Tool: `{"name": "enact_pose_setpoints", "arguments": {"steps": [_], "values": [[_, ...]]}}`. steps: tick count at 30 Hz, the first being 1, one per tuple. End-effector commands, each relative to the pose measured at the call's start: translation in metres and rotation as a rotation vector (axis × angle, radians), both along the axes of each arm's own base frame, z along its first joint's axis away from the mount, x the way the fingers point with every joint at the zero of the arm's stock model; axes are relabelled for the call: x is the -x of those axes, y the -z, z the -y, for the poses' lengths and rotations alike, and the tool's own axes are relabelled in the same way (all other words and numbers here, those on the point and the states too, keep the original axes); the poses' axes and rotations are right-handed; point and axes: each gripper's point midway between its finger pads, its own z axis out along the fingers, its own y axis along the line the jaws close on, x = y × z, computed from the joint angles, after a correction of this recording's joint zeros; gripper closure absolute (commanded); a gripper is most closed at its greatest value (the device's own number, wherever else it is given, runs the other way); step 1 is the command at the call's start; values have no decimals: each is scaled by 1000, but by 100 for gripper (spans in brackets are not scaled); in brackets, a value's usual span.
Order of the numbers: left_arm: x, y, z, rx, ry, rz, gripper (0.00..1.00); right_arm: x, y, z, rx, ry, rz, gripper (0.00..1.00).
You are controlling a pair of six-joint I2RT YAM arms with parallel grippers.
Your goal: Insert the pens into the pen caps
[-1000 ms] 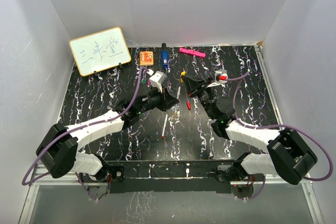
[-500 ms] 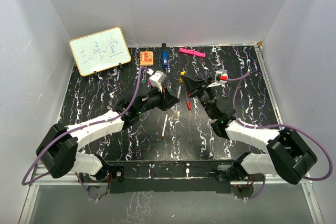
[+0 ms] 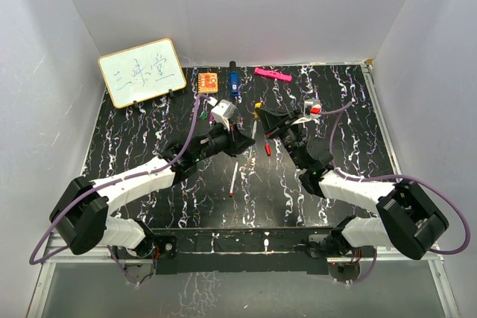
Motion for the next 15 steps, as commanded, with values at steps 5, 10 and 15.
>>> {"name": "enact_pose_setpoints", "arguments": {"steps": [5, 10, 15], "values": [[1, -43, 3, 83, 8, 86, 100, 5, -11, -2, -30, -21, 43, 100], [0, -43, 4, 82, 8, 84, 100, 5, -12, -2, -32, -22, 44, 100], [-1, -41, 4, 80, 1, 82, 100, 6, -13, -2, -32, -28, 46, 100]]}}
